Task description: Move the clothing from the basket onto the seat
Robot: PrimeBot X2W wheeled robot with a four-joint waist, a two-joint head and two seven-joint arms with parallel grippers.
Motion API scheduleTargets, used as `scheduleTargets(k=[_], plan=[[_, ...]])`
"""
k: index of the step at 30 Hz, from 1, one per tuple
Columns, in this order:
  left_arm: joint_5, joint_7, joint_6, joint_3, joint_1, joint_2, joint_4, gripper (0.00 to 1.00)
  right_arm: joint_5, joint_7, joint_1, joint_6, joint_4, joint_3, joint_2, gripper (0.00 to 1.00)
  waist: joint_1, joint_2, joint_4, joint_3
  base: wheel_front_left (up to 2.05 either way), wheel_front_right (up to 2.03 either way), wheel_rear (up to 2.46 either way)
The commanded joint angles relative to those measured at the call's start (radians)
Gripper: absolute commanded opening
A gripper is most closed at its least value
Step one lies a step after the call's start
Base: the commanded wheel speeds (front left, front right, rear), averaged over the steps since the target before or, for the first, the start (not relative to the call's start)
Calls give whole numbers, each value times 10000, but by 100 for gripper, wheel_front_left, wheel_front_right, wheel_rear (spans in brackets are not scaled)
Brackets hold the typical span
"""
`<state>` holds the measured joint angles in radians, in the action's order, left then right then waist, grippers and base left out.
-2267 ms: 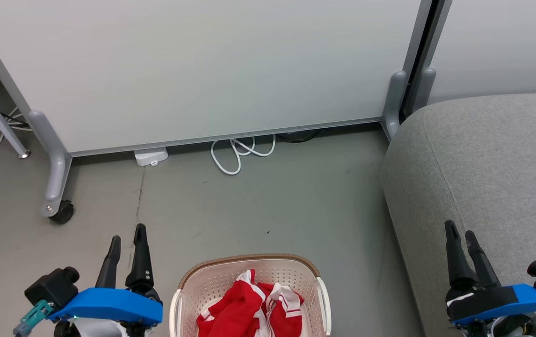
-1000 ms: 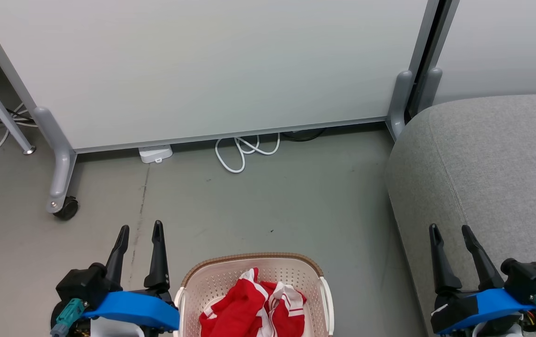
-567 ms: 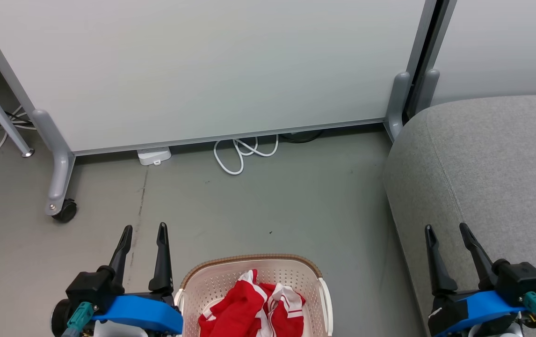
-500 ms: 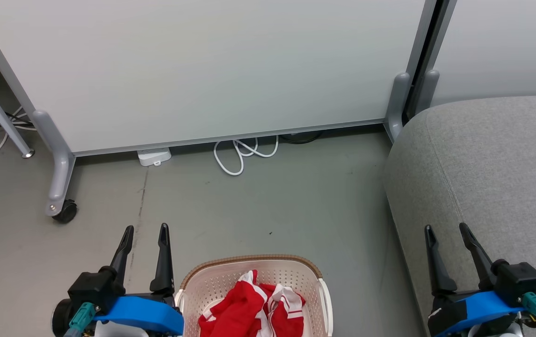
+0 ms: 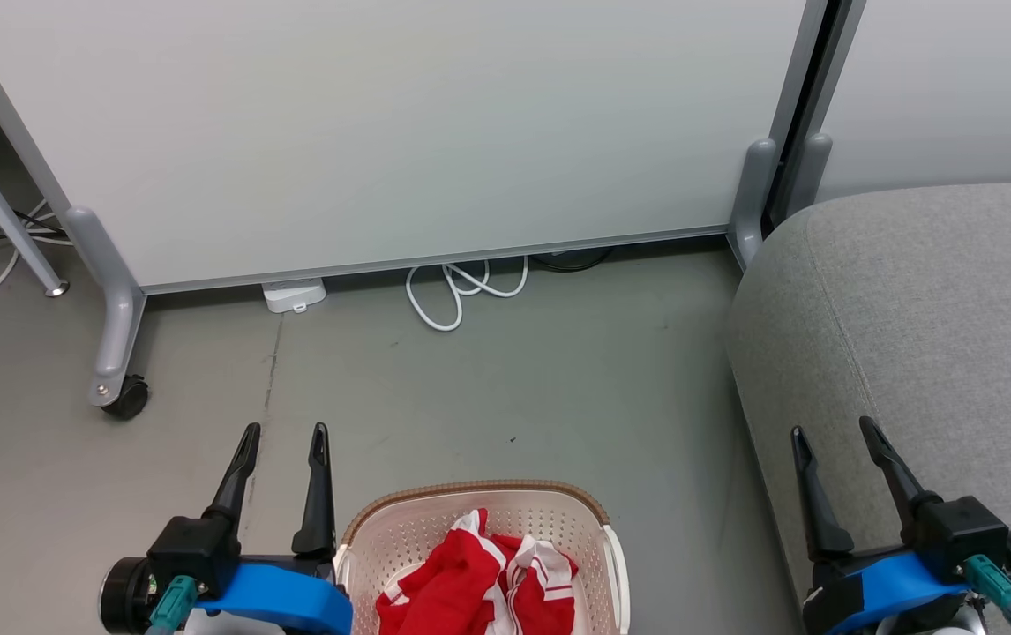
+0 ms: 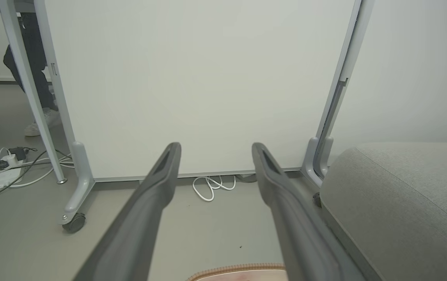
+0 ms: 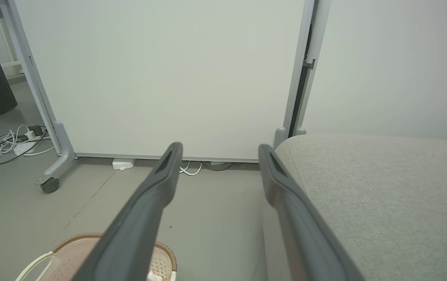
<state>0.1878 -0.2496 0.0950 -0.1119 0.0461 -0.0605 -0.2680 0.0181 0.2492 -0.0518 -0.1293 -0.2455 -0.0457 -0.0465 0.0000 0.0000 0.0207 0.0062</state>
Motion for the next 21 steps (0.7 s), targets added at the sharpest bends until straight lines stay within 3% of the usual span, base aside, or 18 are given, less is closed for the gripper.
scheduleTargets(k=[1,21], plan=[[-237,-109,44,23,-6,-8,0,100,-253,112,96,-24,52,14,-65,100,0,0,3,-1,0,0,0],[-551,-171,82,207,-23,67,15,100,-488,178,15,-24,96,49,-65,100,0,0,-32,173,0,0,0]])
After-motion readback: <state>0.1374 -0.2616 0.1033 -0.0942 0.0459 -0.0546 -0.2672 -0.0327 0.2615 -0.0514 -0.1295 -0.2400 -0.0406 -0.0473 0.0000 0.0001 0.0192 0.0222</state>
